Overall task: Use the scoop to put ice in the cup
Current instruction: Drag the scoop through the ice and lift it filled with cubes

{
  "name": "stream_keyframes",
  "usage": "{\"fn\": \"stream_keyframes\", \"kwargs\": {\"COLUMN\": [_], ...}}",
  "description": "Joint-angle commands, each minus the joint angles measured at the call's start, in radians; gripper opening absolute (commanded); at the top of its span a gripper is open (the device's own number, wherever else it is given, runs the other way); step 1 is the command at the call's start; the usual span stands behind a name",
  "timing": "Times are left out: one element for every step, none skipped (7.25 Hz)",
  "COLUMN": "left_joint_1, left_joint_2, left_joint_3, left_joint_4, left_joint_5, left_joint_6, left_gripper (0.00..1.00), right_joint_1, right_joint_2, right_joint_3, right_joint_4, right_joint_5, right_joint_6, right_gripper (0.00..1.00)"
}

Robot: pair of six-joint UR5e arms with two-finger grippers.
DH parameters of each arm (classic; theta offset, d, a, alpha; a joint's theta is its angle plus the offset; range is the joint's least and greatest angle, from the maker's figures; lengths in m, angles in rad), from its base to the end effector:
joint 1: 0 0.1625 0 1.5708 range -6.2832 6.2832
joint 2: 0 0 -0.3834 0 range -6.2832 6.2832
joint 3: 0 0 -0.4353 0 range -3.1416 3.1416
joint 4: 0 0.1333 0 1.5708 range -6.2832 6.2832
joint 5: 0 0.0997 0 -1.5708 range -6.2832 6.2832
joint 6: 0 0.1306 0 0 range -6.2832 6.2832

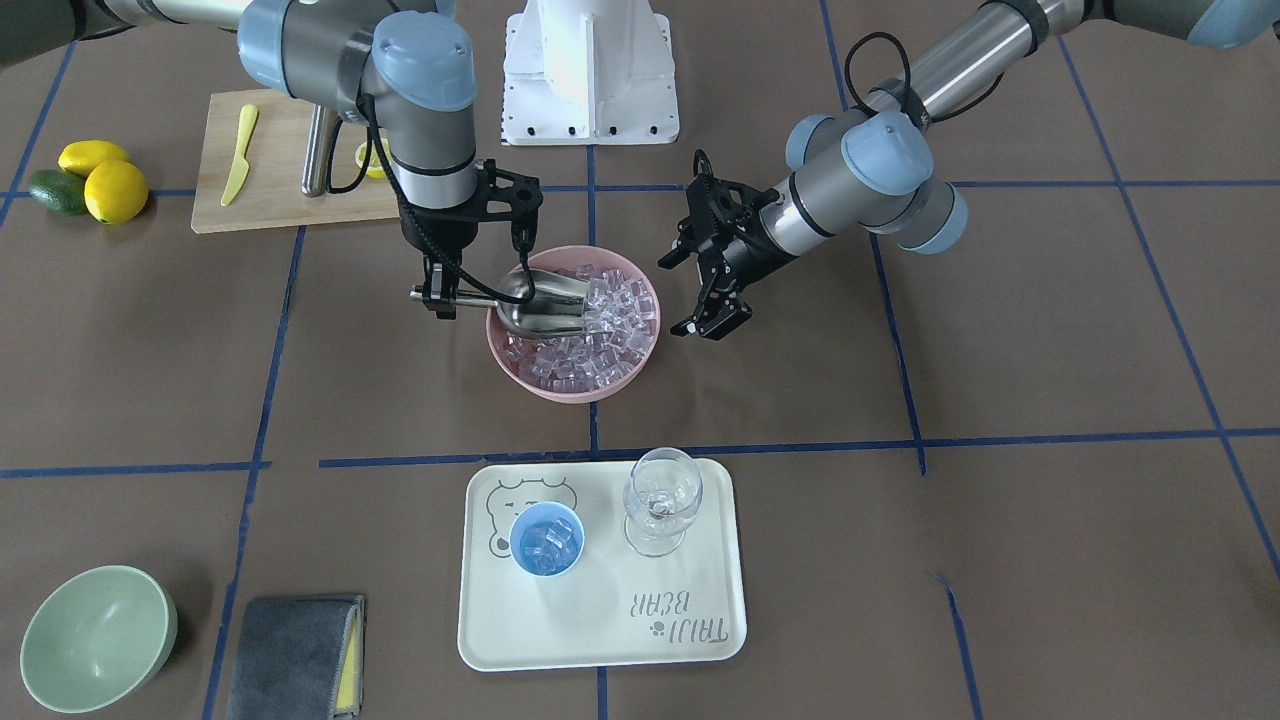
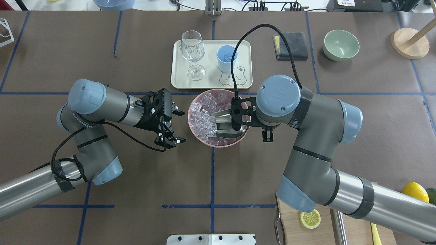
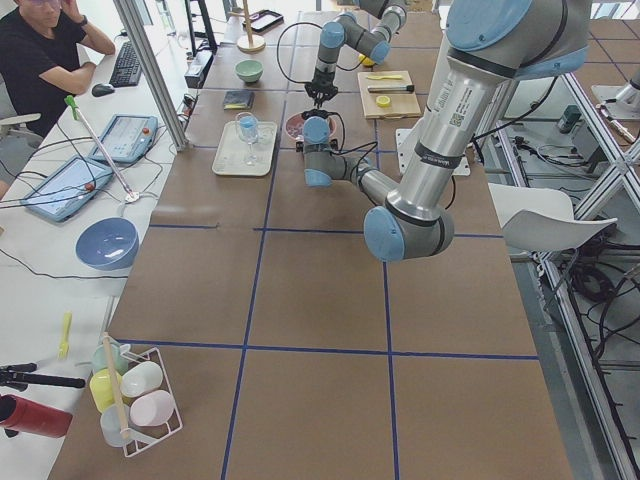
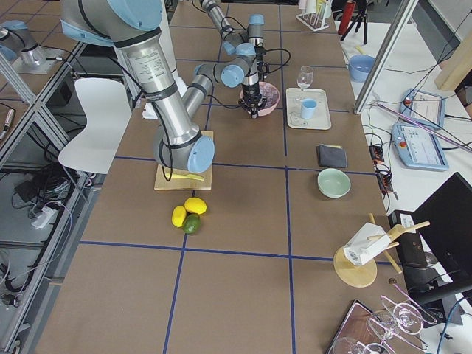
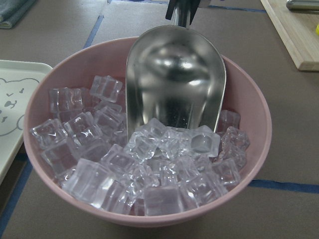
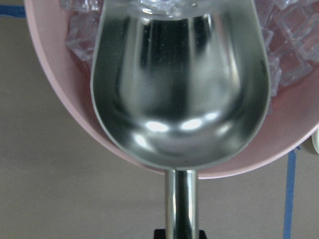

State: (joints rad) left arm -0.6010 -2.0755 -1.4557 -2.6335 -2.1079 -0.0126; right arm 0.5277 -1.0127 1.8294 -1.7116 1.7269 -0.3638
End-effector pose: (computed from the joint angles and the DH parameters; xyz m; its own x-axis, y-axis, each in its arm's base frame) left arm 0.5491 -0.4570 0.2470 0.0680 0.9950 -0.0730 -0.0967 0.0794 0.9921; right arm -0.5129 -0.4297 0.2087 0.1465 -0.9832 -0.1093 0.7770 0.0460 0.6278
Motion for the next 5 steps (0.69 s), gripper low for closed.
{"fn": "stream_keyframes", "kwargs": {"left_joint_1": [0.0,0.0,0.0,-0.002,-0.002], "left_joint_2": [-0.002,-0.002,-0.002,-0.002,-0.002], "left_joint_3": [0.0,0.0,0.0,0.0,0.0], "left_joint_4": [0.004,0.006,0.006,0.006,0.007], "left_joint_5": [0.014,0.014,0.014,0.014,0.014], "left_joint_6": [-0.001,-0.001,-0.001,-0.001,-0.001], "left_gripper": [1.0,1.0,1.0,1.0,1.0], "right_joint_1": [0.02,0.024,0.026,0.041,0.061], "right_joint_2": [-0.029,-0.038,-0.064,-0.096,-0.104], "right_joint_3": [0.016,0.021,0.022,0.022,0.022], "right_joint_4": [0.059,0.081,0.136,0.202,0.231], "right_joint_5": [0.054,0.062,0.077,0.107,0.143], "right_joint_6": [0.012,0.019,0.029,0.032,0.043], "right_gripper": [0.0,0.0,0.0,0.0,0.0]}}
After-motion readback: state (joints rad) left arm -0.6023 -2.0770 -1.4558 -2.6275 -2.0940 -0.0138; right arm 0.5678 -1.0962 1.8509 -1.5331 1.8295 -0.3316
